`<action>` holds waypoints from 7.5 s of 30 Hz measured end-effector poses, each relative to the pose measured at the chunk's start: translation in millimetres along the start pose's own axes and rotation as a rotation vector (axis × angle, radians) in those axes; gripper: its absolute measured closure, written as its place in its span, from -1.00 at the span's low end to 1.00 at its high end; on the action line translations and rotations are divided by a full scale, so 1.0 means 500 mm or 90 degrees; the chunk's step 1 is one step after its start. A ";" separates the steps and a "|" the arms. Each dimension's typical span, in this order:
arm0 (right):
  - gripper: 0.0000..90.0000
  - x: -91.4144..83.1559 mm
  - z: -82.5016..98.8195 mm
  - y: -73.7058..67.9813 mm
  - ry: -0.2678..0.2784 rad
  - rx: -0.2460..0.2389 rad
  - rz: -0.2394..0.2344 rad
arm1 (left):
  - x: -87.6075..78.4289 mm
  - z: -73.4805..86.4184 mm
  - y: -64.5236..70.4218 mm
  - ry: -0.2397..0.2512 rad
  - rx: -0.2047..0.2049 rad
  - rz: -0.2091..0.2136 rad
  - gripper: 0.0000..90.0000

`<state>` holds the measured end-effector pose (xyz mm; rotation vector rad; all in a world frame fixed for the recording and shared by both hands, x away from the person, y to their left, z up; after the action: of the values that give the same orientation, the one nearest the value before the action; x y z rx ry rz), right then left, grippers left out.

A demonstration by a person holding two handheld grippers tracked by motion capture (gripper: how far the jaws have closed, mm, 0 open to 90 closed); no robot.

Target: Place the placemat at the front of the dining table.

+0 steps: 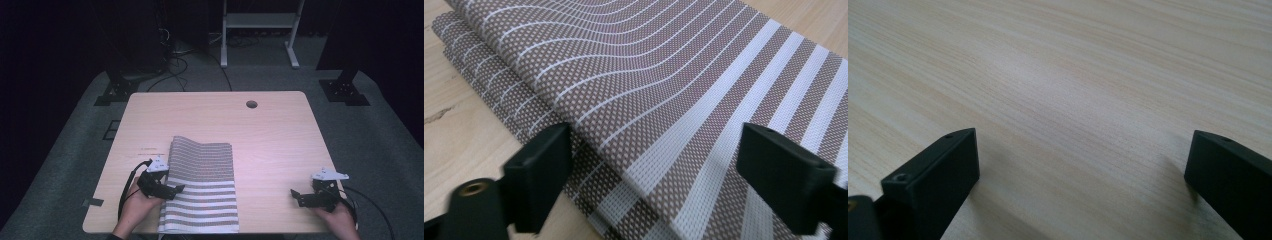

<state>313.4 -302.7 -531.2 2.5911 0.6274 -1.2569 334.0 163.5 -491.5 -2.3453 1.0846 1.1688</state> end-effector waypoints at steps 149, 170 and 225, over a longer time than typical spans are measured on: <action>-0.99 -0.008 -0.008 -0.005 0.004 -0.009 -0.005 | 0.030 -0.203 0.053 0.066 0.073 0.057 -0.31; -0.99 -0.012 -0.033 -0.011 0.005 -0.004 -0.020 | -0.027 -0.089 -0.007 0.073 0.036 -0.015 -1.00; -0.50 0.041 -0.155 -0.034 0.003 -0.006 -0.040 | -0.041 0.149 -0.133 0.005 -0.061 -0.108 -1.00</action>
<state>371.4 -254.3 -499.0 2.5859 0.7197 -1.2631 334.5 259.4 -525.7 -2.4613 0.8304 1.1734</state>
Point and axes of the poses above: each handheld gripper's, and its own axes: x roughly forward along the jaws, z roughly out of its underside, y roughly to its right, the point moved 6 cm from there along x, roughly forward along the jaws, and after that the axes turned 7 degrees about -y, right-handed, at the moved point
